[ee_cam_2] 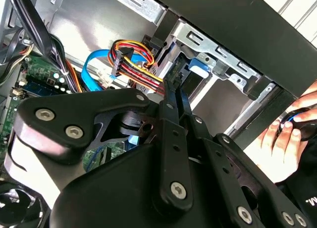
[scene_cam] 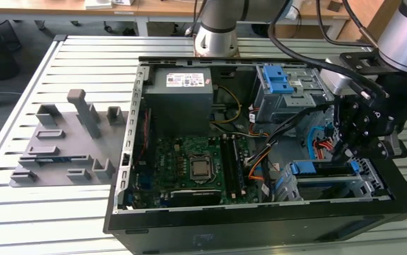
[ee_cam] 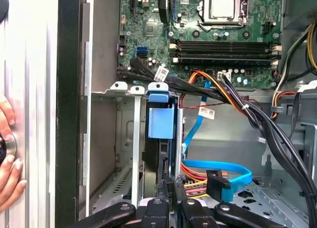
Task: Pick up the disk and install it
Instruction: 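Insert the first disk wire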
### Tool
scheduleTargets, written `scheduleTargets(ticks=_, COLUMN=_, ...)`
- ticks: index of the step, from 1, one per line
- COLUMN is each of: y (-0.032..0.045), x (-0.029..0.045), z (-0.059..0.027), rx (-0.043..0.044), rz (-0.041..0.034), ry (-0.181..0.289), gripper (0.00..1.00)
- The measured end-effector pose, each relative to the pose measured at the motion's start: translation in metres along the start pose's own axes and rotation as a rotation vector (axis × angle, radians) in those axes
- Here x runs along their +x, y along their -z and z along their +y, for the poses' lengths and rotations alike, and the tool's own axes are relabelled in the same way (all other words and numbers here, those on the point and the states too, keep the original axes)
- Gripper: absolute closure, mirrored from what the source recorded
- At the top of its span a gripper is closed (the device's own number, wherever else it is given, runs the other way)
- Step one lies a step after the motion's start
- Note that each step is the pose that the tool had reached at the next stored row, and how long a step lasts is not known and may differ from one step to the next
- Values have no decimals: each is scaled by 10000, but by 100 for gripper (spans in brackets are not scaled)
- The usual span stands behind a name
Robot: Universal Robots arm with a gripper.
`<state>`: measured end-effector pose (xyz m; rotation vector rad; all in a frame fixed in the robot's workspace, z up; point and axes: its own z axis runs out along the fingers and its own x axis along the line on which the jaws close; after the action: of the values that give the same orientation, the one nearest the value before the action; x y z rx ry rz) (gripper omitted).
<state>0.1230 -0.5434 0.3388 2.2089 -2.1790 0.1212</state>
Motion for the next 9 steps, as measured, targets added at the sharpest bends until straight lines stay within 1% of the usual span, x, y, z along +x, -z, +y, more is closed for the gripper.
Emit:
scheduleTargets(ticks=4, y=-13, x=5, z=1, rx=38, rz=-10, ry=352, gripper=84)
scheduleTargets(ticks=9, y=-22, x=10, z=2, rx=39, rz=-9, ry=352, gripper=84)
